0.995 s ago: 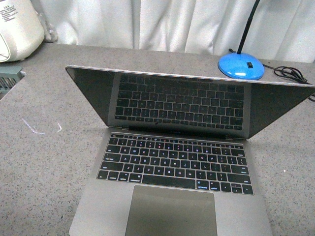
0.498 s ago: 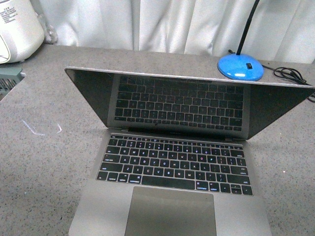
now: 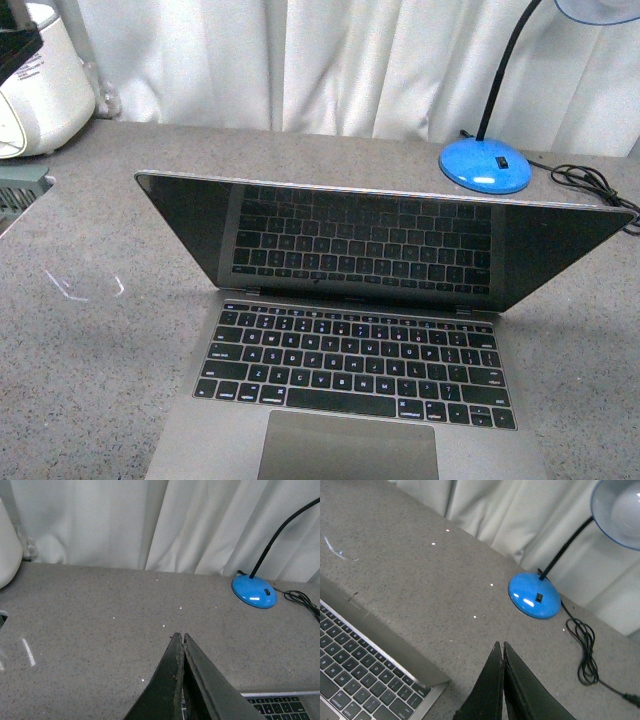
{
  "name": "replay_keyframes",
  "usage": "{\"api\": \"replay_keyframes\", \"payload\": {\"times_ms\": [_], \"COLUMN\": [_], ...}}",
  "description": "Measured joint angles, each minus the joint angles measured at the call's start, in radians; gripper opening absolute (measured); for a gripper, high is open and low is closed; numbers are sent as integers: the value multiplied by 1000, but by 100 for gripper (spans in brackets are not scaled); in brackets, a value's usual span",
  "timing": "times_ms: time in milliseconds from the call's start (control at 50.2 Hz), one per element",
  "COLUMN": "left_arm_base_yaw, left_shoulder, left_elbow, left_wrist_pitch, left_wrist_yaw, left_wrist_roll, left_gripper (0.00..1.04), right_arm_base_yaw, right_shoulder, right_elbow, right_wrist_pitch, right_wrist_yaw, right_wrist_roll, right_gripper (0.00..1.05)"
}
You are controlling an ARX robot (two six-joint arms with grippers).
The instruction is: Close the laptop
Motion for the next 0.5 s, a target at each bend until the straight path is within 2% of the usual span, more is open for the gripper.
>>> {"api": "replay_keyframes", "payload": {"times_ms": [338, 498], "left_arm_base_yaw": [14, 16], "left_shoulder": [215, 309], "left_elbow": [174, 240], "left_wrist_pitch": [-96, -118], "left_wrist_yaw": [102, 111], "left_wrist_roll": [168, 246], "left_gripper": [4, 4], "right_arm_base_yaw": [114, 156], "right_shoulder": [223, 292], "right_elbow": [163, 196], "right_wrist_pitch": [-16, -6], "right_wrist_yaw": [0, 4], "right_wrist_roll": [-101, -125], "right_gripper": [1, 1]}}
